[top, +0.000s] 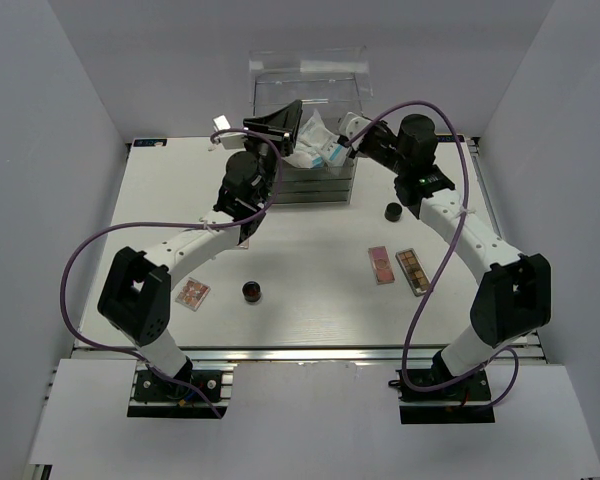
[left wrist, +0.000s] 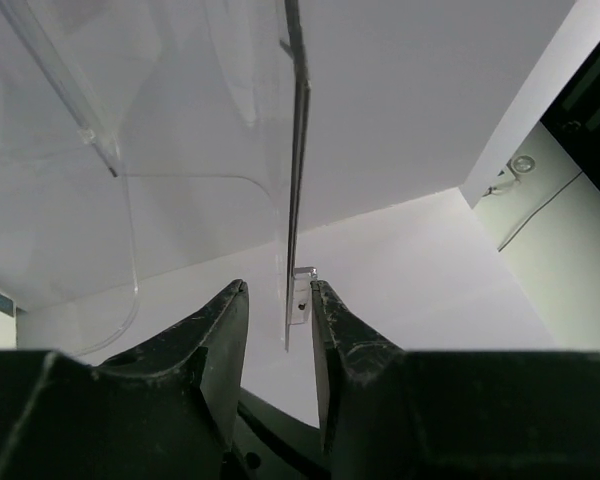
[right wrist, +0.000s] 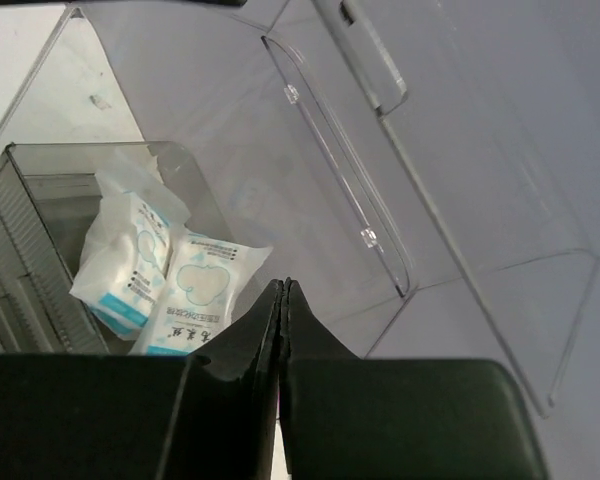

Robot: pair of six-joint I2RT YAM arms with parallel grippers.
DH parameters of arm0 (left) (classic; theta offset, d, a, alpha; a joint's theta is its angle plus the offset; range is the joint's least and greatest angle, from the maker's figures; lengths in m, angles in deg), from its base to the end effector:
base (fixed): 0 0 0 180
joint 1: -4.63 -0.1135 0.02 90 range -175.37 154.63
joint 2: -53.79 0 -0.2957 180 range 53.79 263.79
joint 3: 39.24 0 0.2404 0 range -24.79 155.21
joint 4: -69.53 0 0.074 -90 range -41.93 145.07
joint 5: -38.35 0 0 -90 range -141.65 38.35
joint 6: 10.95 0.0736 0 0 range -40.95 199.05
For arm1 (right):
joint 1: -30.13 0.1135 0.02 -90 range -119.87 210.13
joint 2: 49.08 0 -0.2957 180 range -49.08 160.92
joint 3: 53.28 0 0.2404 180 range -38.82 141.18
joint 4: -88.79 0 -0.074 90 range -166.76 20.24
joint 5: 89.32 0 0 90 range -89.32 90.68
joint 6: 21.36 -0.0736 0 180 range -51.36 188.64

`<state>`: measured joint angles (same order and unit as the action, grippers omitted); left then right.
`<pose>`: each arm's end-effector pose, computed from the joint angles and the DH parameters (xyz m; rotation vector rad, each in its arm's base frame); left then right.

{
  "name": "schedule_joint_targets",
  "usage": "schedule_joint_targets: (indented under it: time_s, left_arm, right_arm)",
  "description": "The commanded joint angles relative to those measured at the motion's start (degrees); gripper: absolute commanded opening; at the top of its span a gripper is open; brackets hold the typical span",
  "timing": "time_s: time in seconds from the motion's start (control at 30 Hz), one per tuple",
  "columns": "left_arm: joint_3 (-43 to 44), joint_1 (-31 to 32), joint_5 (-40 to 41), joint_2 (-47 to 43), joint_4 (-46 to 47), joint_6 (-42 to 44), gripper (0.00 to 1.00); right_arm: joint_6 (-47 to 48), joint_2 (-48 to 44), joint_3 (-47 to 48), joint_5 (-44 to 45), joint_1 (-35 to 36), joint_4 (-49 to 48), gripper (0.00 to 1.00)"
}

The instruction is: Organize the makeup

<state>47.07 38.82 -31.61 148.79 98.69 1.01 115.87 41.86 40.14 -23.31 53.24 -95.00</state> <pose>0.3595 -0.2138 0.4218 -0.8159 1.1145 -1.4690 0.3611 0.1867 0.4350 -1.1018 0.9745 -0.0363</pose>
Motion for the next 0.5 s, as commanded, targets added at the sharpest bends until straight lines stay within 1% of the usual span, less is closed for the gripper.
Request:
schedule_joint_targets:
  time_s: [0.0,0.13,0.47]
  left_arm:
    - [-1.4,-0.4,-1.0,-1.1,-2.0,-0.8,0.43]
    - [-4.0,-0.4,-0.6,-1.7,-2.3,-1.4,0.47]
    - [-8.6,-0.4,-0.8,-2.5,-4.5,-2.5,0.49]
  right_arm:
    - [2.4,0.2,3.0,1.0,0.1,-5.0,0.00]
    - [2.4,0.0,3.7,1.2,0.2,-5.9,0.00]
    - [0.1,-1.6,3.9,0.8,0.3,-6.3,0.00]
